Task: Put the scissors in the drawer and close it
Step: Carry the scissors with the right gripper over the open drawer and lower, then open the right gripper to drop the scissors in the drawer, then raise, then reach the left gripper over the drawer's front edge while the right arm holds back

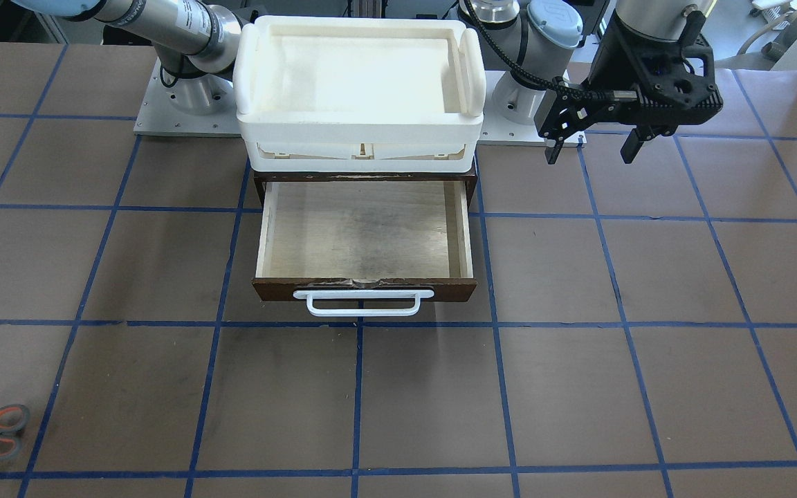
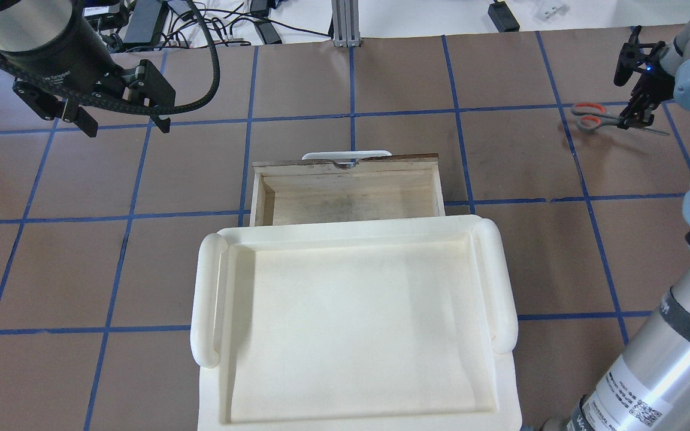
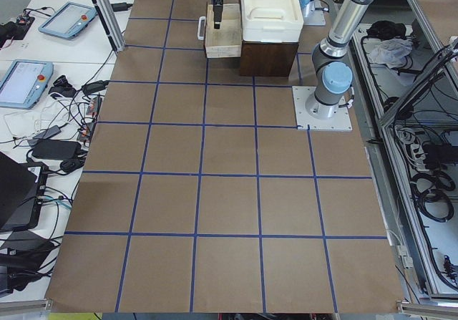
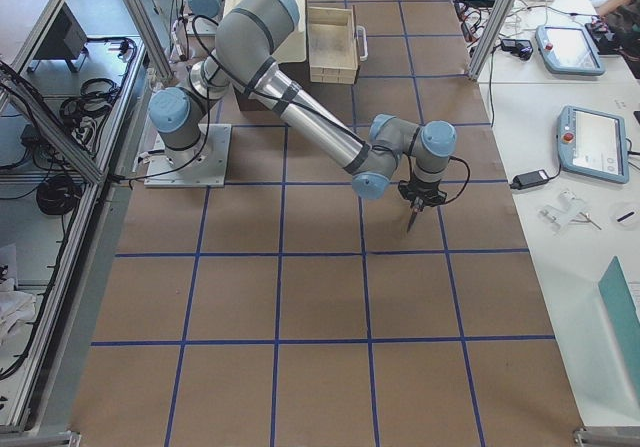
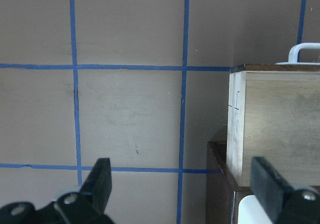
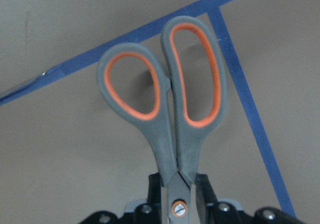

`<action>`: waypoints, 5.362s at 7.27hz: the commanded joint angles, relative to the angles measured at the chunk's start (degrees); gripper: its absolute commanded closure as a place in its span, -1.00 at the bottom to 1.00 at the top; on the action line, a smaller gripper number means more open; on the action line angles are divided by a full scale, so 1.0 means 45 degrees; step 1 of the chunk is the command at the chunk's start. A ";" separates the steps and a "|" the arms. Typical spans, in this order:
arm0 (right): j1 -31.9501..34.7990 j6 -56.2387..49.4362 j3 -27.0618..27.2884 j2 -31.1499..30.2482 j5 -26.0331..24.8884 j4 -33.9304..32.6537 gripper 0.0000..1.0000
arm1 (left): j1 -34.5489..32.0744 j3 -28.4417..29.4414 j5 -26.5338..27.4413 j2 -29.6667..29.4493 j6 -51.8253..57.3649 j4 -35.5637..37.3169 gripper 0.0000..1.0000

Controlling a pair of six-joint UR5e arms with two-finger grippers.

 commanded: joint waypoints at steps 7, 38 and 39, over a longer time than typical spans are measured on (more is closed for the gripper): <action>0.4078 0.2130 0.0137 -0.4788 0.0223 0.4338 1.00 | 0.0000 -0.0059 0.0000 0.0019 0.0000 0.0000 -1.00; 0.6823 2.0302 0.2285 -0.7623 -0.0736 0.5336 -1.00 | -0.3336 0.0214 -0.0391 -0.4193 -0.4565 0.5030 -1.00; 0.6823 2.0303 0.2305 -0.7624 -0.0736 0.5356 -1.00 | -0.3881 0.0215 -0.0391 -0.4876 -0.5499 0.5754 -1.00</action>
